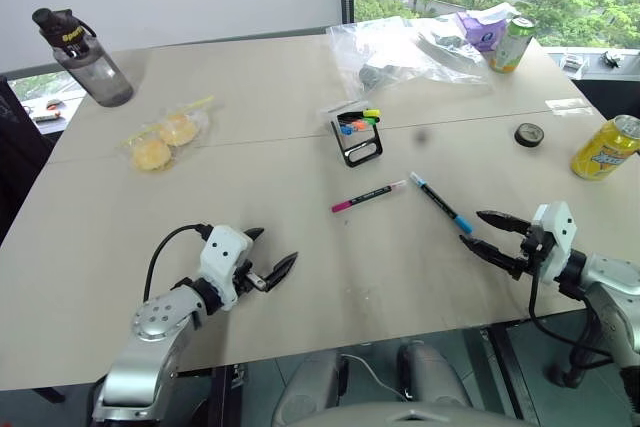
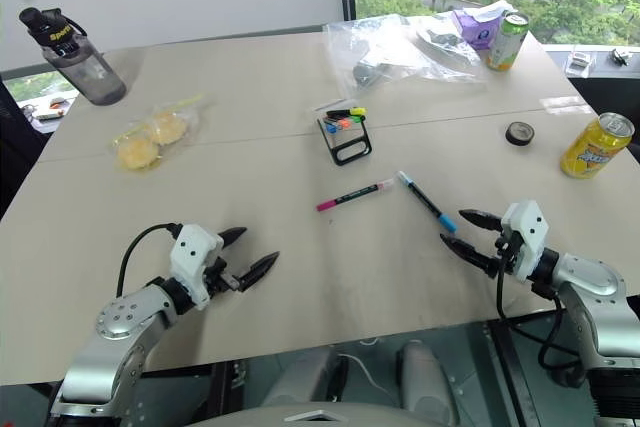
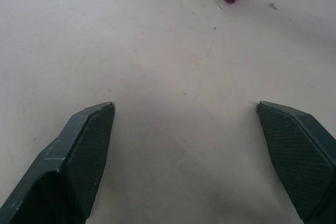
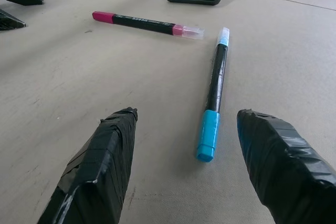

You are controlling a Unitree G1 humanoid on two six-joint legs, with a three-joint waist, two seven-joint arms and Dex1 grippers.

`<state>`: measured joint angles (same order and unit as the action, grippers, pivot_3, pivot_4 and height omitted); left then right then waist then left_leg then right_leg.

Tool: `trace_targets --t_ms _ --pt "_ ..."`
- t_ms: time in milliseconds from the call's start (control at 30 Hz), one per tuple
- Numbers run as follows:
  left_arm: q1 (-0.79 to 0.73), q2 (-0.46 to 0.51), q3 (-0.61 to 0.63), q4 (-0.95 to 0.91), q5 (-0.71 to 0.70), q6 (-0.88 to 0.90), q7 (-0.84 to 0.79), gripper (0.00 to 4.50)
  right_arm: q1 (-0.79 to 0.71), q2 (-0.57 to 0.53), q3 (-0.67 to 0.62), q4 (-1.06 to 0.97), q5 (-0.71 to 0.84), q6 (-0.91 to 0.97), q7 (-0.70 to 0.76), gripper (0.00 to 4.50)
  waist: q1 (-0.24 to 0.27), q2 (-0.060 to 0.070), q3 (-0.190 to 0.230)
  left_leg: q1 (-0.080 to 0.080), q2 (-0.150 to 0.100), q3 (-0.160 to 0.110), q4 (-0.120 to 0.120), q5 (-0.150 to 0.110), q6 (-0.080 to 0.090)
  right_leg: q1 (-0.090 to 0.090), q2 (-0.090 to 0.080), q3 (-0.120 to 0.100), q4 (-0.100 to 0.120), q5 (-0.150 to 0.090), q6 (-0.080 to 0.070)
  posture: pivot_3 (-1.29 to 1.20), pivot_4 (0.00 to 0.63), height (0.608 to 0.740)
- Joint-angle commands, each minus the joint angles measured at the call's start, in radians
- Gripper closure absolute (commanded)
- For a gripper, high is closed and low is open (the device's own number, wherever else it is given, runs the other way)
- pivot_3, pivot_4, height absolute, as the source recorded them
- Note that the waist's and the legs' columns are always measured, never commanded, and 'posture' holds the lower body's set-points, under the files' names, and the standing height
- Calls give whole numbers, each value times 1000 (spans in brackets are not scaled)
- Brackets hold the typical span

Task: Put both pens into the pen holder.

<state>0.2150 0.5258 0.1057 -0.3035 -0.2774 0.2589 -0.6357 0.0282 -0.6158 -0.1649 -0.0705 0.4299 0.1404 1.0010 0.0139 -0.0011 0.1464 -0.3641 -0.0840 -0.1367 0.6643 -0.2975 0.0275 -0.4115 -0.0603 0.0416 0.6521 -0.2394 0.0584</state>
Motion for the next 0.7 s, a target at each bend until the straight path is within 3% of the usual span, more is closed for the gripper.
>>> trace_targets --t_ms 33,700 --pt "-4 11 8 -9 -7 -14 -16 55 9 -6 -19 -23 6 -27 3 1243 0 0 0 0 0 0 0 0 0 0 0 0 0 0 0 0 150 740" --pt "-14 -9 10 -5 -12 -29 -29 55 20 -12 -26 0 7 -48 -5 1243 0 0 0 0 0 0 0 0 0 0 0 0 0 0 0 0 150 740"
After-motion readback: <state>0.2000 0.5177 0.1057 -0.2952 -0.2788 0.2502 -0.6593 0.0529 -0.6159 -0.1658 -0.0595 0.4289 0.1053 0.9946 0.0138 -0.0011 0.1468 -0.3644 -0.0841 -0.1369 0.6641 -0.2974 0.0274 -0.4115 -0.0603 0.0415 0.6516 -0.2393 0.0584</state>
